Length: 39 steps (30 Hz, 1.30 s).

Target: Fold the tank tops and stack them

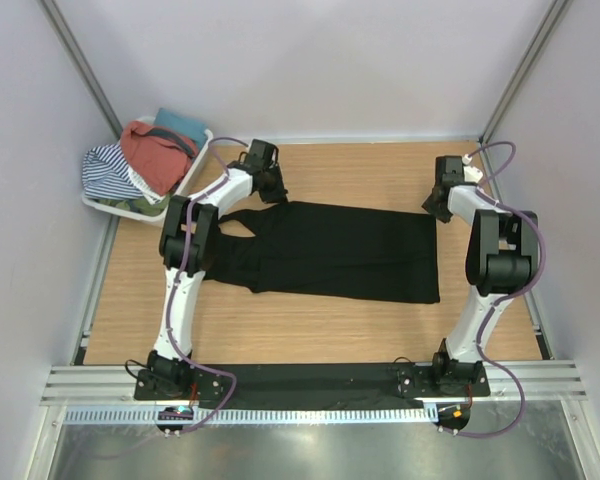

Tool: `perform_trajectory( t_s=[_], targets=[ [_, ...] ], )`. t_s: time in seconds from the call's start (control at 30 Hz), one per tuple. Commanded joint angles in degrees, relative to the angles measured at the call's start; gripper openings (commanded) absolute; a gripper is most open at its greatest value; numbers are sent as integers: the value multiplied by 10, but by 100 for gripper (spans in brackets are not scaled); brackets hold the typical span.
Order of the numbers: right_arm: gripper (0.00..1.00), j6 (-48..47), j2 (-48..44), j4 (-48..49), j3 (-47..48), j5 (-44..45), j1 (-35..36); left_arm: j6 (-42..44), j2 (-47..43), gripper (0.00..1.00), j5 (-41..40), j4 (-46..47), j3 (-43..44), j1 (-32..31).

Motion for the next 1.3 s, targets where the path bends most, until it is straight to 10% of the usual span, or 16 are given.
perform_trajectory(
  t_s=[0.0, 0.27, 0.43, 1.27],
  targets=[
    [39, -10, 18, -1, 35, 17, -3, 14, 1, 0, -9, -13, 15, -1],
    [38, -9, 56, 1, 60, 0, -3, 22, -4, 0, -14, -12, 20, -2],
    [1, -13, 63, -9, 84, 5, -3, 32, -11, 0, -10, -13, 28, -2],
    [1, -5, -72, 7, 8, -47, -3, 69, -140, 0, -29, 49, -86, -6]
  ],
)
